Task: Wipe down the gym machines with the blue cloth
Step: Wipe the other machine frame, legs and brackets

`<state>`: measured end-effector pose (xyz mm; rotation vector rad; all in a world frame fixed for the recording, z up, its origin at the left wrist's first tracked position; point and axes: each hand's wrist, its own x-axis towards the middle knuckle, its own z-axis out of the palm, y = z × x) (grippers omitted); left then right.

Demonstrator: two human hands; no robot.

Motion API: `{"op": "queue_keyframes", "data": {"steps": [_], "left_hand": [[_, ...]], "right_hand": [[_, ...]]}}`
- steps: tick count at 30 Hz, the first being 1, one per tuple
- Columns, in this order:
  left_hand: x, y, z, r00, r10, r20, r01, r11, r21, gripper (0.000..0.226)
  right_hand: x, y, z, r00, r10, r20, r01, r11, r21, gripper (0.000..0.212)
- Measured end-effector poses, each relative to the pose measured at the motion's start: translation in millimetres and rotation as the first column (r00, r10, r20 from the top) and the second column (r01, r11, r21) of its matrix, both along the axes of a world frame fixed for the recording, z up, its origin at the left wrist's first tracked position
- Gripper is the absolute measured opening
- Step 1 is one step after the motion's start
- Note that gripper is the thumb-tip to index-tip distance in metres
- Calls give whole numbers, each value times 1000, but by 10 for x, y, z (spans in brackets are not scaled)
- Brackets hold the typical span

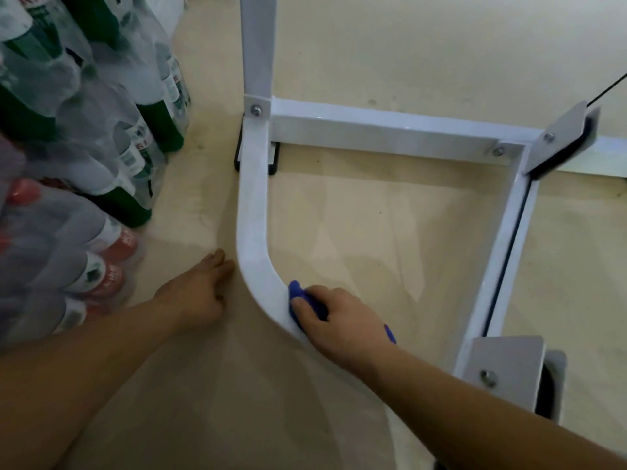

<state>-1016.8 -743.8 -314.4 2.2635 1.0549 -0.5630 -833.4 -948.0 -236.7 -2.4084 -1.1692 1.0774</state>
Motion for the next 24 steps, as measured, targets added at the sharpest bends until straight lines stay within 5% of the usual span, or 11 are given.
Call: {"op": "queue_keyframes", "data": {"steps": [7, 15, 19, 24], "left_hand": [[-69, 27, 26, 982, 166, 88, -160, 985, -65, 78], [471, 170, 757, 802, 384, 457, -469, 879, 85, 47], [766, 2, 1031, 751, 237, 616, -406, 902, 148, 43], [1084, -389, 1154, 736, -103, 669, -56, 976, 212, 37]], "right_hand": [[157, -299, 78, 995, 71, 70, -61, 989, -137, 39], [387, -417, 331, 987, 98, 130, -42, 923, -382, 38], [401, -335, 532, 935, 286, 210, -156, 862, -482, 35], [579, -330, 874, 893, 334, 302, -204, 898, -390, 31]]}}
